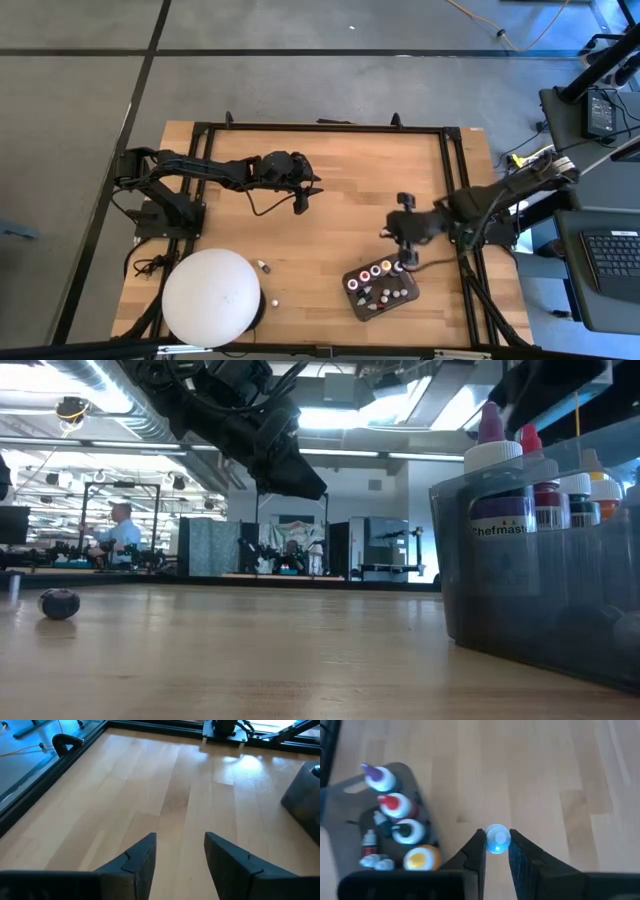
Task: Pick & Place food coloring
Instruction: Put the small blue food coloring bottle into the bin
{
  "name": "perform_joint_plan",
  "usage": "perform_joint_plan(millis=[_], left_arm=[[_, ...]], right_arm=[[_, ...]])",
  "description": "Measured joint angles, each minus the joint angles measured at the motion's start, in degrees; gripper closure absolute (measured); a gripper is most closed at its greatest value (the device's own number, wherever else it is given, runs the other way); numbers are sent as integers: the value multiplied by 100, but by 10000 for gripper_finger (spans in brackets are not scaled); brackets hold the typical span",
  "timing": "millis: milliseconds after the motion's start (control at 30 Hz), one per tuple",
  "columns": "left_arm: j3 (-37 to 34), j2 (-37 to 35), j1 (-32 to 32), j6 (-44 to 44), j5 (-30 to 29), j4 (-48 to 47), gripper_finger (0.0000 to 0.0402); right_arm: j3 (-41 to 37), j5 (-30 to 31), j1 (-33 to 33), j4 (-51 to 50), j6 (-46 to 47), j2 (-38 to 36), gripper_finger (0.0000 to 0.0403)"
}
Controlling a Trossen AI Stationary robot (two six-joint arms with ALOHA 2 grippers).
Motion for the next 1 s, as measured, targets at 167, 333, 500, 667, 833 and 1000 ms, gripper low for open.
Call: perform_joint_plan(millis=[167, 333, 500, 667, 833, 1000], left_arm=[[0, 0, 0, 0, 0, -5, 242], [0, 0, 0, 0, 0, -3, 239], [0, 0, 0, 0, 0, -3, 238], [0, 0, 0, 0, 0, -3, 242], [0, 0, 0, 0, 0, -3, 240], [0, 0, 0, 0, 0, -3, 237]], right_arm=[[132, 487, 875, -162, 1063, -32, 334], [161, 473, 1543, -158, 1910, -30, 337], [161, 447, 2251, -3, 2595, -8, 333], [161, 691, 2911, 388, 2923, 250, 335], [161, 1383, 3192, 373, 3369, 851, 330], [161, 1530, 3184, 361, 3807, 1562, 330]])
